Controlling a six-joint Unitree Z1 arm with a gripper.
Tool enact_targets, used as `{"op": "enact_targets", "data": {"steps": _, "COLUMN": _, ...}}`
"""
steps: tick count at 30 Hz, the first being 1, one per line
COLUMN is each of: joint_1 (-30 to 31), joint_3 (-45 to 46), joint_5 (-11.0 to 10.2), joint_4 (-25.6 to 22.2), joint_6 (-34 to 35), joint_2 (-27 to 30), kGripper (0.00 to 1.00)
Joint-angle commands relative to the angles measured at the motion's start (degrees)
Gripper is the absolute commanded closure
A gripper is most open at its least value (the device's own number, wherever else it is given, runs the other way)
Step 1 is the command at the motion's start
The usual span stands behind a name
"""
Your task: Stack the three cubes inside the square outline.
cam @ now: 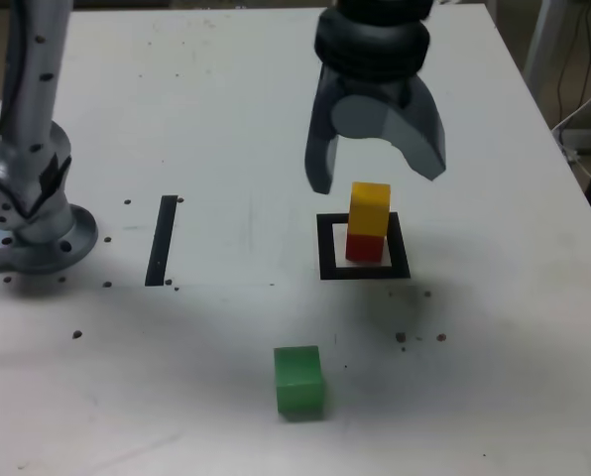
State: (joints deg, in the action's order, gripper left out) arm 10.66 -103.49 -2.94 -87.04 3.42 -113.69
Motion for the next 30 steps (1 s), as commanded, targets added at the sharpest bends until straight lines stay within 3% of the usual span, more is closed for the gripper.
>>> {"op": "enact_targets", "data": {"steps": 1, "joint_1": 3.1, "joint_3": 0.5, "joint_5": -0.2, "joint_4": -0.9, "joint_6": 3.1, "joint_2": 2.3, "kGripper": 0.0}}
{"op": "enact_targets", "data": {"steps": 6, "joint_1": 10.5, "joint_3": 1.8, "joint_5": 0.3, "joint_4": -1.4, "joint_6": 11.7, "joint_2": 3.7, "kGripper": 0.0}}
{"op": "enact_targets", "data": {"steps": 12, "joint_1": 16.1, "joint_3": 3.7, "joint_5": 2.9, "joint_4": -0.5, "joint_6": 17.7, "joint_2": 1.9, "kGripper": 0.0}}
{"op": "enact_targets", "data": {"steps": 22, "joint_1": 20.8, "joint_3": 4.7, "joint_5": 8.3, "joint_4": 2.2, "joint_6": 21.7, "joint_2": -2.3, "kGripper": 0.01}}
{"op": "enact_targets", "data": {"steps": 30, "joint_1": 21.9, "joint_3": 9.8, "joint_5": 11.9, "joint_4": 8.1, "joint_6": 21.8, "joint_2": -4.0, "kGripper": 0.01}}
